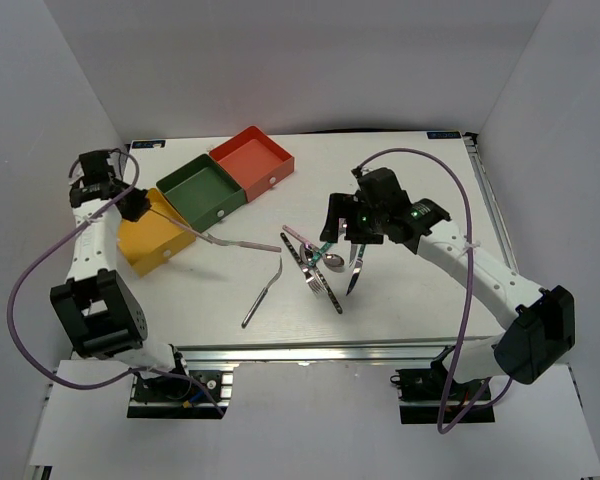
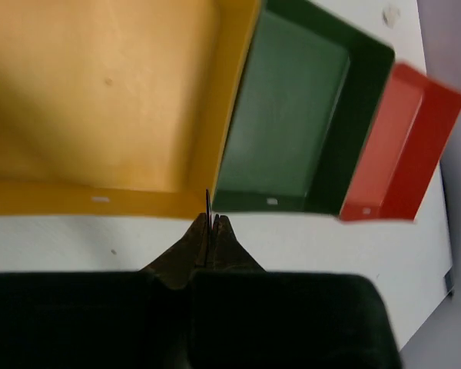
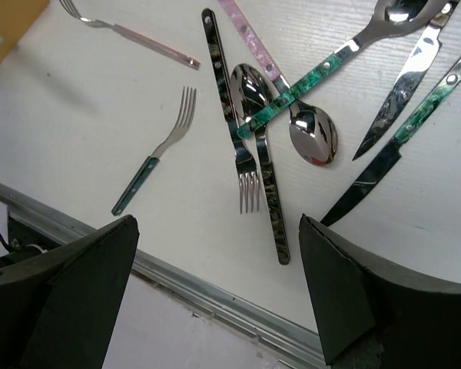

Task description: Sort the eating utensils into containers

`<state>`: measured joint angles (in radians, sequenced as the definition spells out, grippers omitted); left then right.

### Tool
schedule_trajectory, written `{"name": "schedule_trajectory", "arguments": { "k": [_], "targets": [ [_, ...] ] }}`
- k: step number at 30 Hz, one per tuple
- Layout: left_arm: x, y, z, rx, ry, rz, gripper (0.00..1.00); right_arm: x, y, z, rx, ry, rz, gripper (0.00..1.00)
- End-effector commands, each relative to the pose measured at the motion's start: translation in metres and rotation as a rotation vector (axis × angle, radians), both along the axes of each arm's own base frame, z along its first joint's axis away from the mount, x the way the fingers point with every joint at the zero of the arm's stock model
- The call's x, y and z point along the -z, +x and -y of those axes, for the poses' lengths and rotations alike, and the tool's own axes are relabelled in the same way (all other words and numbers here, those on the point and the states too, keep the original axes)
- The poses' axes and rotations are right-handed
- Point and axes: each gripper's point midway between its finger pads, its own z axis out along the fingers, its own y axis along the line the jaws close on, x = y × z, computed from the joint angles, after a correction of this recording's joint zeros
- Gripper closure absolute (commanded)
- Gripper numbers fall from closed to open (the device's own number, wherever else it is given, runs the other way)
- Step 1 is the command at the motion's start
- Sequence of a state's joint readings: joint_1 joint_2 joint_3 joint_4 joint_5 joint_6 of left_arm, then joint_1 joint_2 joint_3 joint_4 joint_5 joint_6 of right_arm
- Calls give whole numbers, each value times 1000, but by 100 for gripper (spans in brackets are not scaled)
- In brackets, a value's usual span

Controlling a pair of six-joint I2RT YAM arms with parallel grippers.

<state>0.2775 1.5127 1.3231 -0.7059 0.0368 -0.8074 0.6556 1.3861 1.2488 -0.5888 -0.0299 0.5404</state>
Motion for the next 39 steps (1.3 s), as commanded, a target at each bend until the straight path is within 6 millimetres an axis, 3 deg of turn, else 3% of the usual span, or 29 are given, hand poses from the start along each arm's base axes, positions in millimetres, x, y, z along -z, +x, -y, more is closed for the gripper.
{"name": "schedule_trajectory", "arguments": {
  "k": [1,4,7,12,18,21,27,30,31,34,35,37,38,39],
  "targets": [
    [-5,6,-38,-137,-34,17,100,-3,-14,6,-48,-19,-4,11],
    [-6,15,-84,-249,-30,30,100,0,-18,6,-69,-17,-19,11],
    [11,25,-100,-281,-44,13,100,0,-21,5,-84,-15,-25,11],
    [18,44,-125,-336,-14,17,100,1,-26,5,-107,-14,-37,11],
    [24,56,-133,-350,-14,19,100,3,-27,4,-120,-18,-41,11],
    [27,55,-136,-358,3,18,91,4,-27,3,-123,-17,-45,11],
    [39,51,-135,-362,5,-12,85,4,-25,1,-125,-15,-45,11],
    [39,49,-135,-362,8,-16,73,4,-24,-1,-127,-12,-45,11],
    [39,48,-136,-366,11,-19,64,4,-24,-1,-128,-10,-49,11],
    [39,49,-135,-359,8,-16,51,5,-22,-3,-130,-7,-48,11],
    [40,48,-134,-357,6,-22,42,5,-22,-3,-129,-6,-48,11],
    [34,50,-134,-352,7,-8,33,6,-21,-5,-130,-4,-48,11],
    [30,53,-132,-340,-1,6,18,7,-20,-5,-130,-6,-50,11],
    [25,54,-131,-331,-6,17,16,8,-19,-5,-130,-8,-49,11]
  ]
}}
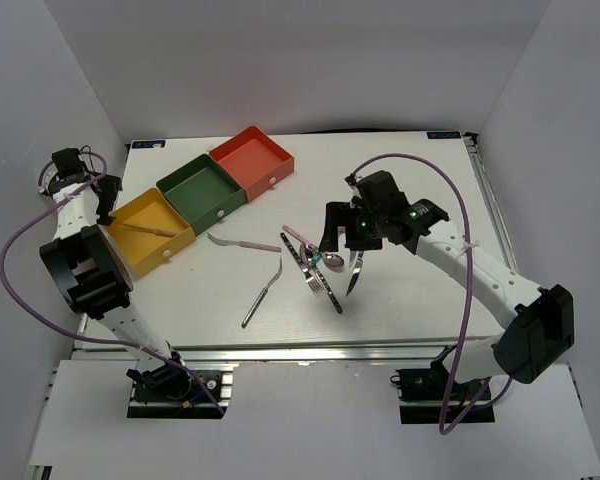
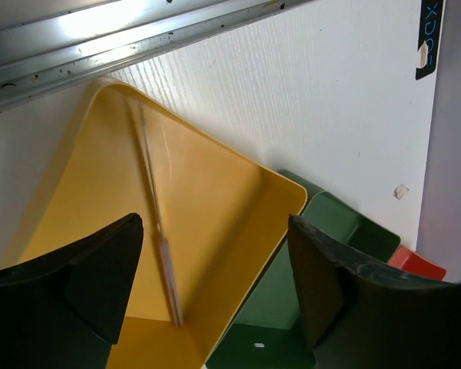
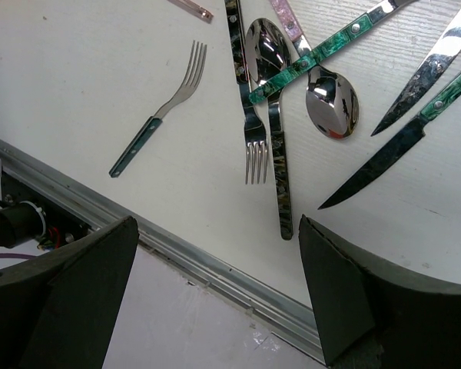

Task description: Sort the eating utensils into containers

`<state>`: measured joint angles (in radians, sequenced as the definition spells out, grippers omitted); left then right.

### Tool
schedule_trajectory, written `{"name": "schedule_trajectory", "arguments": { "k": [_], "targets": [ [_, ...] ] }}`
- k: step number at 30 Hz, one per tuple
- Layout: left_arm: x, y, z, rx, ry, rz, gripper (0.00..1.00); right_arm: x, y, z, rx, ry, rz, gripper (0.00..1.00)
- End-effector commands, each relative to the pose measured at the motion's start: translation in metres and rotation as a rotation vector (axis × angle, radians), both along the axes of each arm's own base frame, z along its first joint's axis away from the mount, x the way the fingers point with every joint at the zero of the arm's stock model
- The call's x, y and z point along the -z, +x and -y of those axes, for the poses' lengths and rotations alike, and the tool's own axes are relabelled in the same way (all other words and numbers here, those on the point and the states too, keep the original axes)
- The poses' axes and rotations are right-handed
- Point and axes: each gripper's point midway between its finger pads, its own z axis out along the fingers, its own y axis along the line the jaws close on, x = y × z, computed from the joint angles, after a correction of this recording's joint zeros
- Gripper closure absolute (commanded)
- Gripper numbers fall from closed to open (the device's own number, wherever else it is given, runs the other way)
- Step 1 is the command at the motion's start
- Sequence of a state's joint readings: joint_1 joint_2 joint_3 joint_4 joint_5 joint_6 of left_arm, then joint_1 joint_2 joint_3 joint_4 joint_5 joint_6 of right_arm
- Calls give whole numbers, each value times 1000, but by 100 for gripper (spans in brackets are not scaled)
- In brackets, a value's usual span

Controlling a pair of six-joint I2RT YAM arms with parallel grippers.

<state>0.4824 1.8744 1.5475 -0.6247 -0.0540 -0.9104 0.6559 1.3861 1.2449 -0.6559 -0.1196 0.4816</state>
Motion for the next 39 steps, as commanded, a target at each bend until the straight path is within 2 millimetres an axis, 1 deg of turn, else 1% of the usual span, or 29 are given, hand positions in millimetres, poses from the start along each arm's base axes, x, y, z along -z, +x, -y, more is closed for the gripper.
{"name": "schedule_trajectory", "arguments": {
  "k": [1,3,4,6,7,8,9,10,11,12,13,14,15,16,17,18,19,21,22,24,25,26,28,29,30,33,34,38,39],
  "targets": [
    [-36,11,0,22,23,89,15,1,4,-6,-29,6,14,11],
    [-48,16,8,66,21,112,2,6,8,-8,-39,-2,18,11],
    [-64,23,13,102,28,144,2,13,11,-10,-59,-22,18,11],
    [-78,24,26,162,57,137,2,18,18,-14,-84,-43,25,11],
    [-88,23,28,173,76,145,2,29,22,-17,-100,-63,7,11],
    [-88,19,36,186,76,131,2,25,26,-24,-158,-61,35,11],
    [-104,11,41,193,95,159,2,25,27,-32,-208,-57,47,13],
    [-92,-1,48,194,82,130,2,37,27,-42,-252,-100,48,13],
    [-93,-7,57,210,83,136,2,29,39,-51,-290,-137,119,13],
    [-109,-18,67,223,109,167,2,32,42,-51,-296,-194,128,13],
    [-106,-27,74,235,116,149,2,47,51,-51,-280,-266,128,13],
    [-93,-35,92,289,140,99,2,47,60,-51,-264,-291,141,13],
    [-92,-41,102,315,165,77,2,50,68,-58,-262,-297,146,13],
    [-96,-54,109,324,214,42,2,52,75,-57,-243,-319,155,14],
    [-89,-57,135,407,244,9,2,54,79,-58,-235,-334,156,15],
    [-87,-64,146,438,266,-16,2,61,86,-58,-213,-363,142,16],
    [-89,-73,165,485,315,-45,2,63,96,-48,-151,-419,153,16],
    [-82,-90,179,543,369,-104,2,71,105,-44,-25,-437,97,18],
    [-78,-99,184,565,385,-130,2,75,102,-37,14,-454,54,19],
    [-72,-116,196,622,416,-151,2,82,101,-37,121,-437,9,19],
    [-68,-125,201,648,420,-171,2,87,103,-32,170,-450,9,19],
    [-71,-131,202,666,432,-163,2,90,104,-28,213,-456,4,20],
    [-60,-146,208,709,435,-194,2,99,110,-18,307,-465,-11,22],
    [-61,-152,207,727,444,-194,2,103,113,-14,320,-470,-19,26],
    [-56,-158,207,741,444,-210,2,110,115,-10,329,-486,-29,29],
    [-54,-174,206,769,459,-236,2,117,127,11,374,-491,-55,33],
    [-48,-180,208,784,457,-253,2,118,133,22,378,-494,-54,34],
    [-34,-190,212,802,429,-258,2,122,137,47,414,-502,-64,38],
    [-33,-190,213,807,425,-257,2,127,133,56,429,-527,-73,39]
  ]
}}
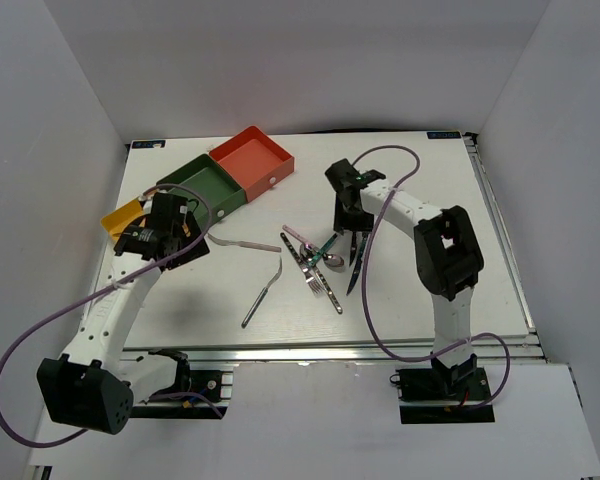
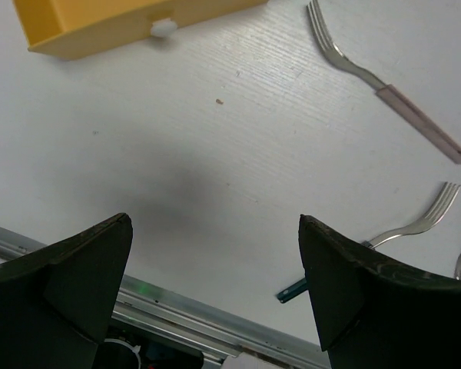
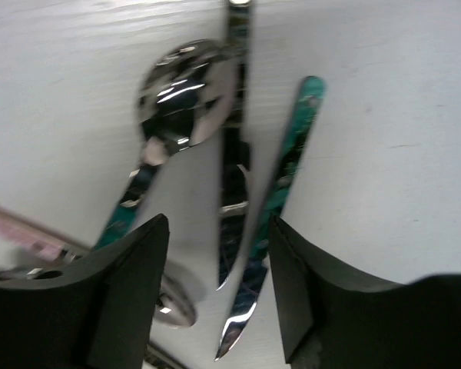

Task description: Sort the eating utensils into containers

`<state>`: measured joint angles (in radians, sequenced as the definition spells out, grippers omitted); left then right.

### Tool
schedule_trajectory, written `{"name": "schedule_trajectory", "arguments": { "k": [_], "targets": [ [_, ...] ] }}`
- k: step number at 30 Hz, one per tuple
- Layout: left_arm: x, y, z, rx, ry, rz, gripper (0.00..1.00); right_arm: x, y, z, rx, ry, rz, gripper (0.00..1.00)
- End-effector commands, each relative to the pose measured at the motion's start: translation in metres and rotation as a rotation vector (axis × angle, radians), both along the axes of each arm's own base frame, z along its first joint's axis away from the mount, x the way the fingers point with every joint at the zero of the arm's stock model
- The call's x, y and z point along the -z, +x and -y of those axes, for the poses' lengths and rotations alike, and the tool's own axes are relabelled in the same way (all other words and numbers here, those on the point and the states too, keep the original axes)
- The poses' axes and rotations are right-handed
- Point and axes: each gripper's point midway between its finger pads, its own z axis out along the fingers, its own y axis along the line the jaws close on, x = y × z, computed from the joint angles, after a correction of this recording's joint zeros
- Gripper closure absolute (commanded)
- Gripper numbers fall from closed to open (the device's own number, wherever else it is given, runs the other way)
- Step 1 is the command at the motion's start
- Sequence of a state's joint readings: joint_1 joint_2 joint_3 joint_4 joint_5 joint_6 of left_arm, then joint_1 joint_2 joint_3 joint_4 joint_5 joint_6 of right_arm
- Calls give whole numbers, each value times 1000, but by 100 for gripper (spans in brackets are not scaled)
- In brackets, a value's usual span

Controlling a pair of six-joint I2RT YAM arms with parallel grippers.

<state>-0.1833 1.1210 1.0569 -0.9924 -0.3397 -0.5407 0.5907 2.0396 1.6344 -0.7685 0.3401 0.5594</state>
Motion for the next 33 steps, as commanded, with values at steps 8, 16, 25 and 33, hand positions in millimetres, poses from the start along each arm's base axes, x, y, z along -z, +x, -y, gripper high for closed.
{"name": "schedule_trajectory", "arguments": {
  "k": [8,16,25,33],
  "targets": [
    [2,1,3,52,14,-29,2,29,-1,53,166,-40,-34,50],
    [-1,6,7,69,9,-32,2,58,-15,67,206,-34,-90,64],
    [-19,34,43,129,-127,10,2,60,-27,61,142,57,-111,100],
    [-89,77,209,547,-654,218,2,-67,-4,33,-34,4,146,100]
  ]
}}
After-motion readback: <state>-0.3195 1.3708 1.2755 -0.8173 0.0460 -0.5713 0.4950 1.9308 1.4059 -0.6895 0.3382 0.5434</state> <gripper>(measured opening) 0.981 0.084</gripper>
